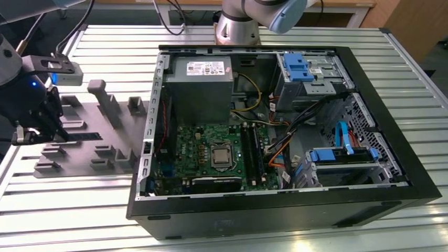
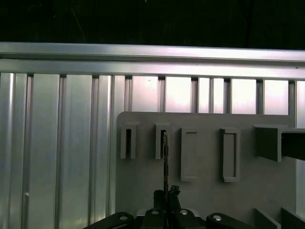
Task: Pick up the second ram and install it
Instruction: 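Pick up the second ram and move it above second insertion slot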
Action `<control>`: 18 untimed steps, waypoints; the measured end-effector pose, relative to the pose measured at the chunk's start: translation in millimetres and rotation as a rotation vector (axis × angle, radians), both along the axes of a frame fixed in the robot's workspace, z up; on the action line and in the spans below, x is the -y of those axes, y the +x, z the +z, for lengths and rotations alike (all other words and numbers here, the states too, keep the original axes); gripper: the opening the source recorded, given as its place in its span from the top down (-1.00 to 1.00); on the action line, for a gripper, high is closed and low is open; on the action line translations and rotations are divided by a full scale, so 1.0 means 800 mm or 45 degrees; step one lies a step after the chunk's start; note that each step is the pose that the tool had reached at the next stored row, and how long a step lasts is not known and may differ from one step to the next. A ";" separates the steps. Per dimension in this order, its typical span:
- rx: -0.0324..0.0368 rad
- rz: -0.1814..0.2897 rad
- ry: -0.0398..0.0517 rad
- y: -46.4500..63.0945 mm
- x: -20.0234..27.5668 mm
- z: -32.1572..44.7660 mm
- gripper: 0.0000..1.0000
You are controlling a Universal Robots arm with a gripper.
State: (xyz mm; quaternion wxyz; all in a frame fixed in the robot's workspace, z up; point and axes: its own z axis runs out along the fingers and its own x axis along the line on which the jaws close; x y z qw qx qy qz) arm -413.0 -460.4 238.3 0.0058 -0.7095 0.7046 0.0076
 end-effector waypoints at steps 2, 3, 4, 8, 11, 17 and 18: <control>0.0000 0.000 0.000 0.000 0.0000 0.0003 0.72; 0.0000 0.000 0.000 0.000 0.0000 0.0004 0.72; -0.0003 0.000 0.000 0.000 0.0000 0.0009 0.72; -0.0002 0.000 0.000 0.000 0.0000 0.0033 0.72; 0.0002 0.000 0.000 0.000 0.0000 0.0046 0.72; 0.0001 0.000 0.000 0.000 0.0000 0.0072 0.72; 0.0000 0.000 0.000 0.000 0.0000 0.0077 0.72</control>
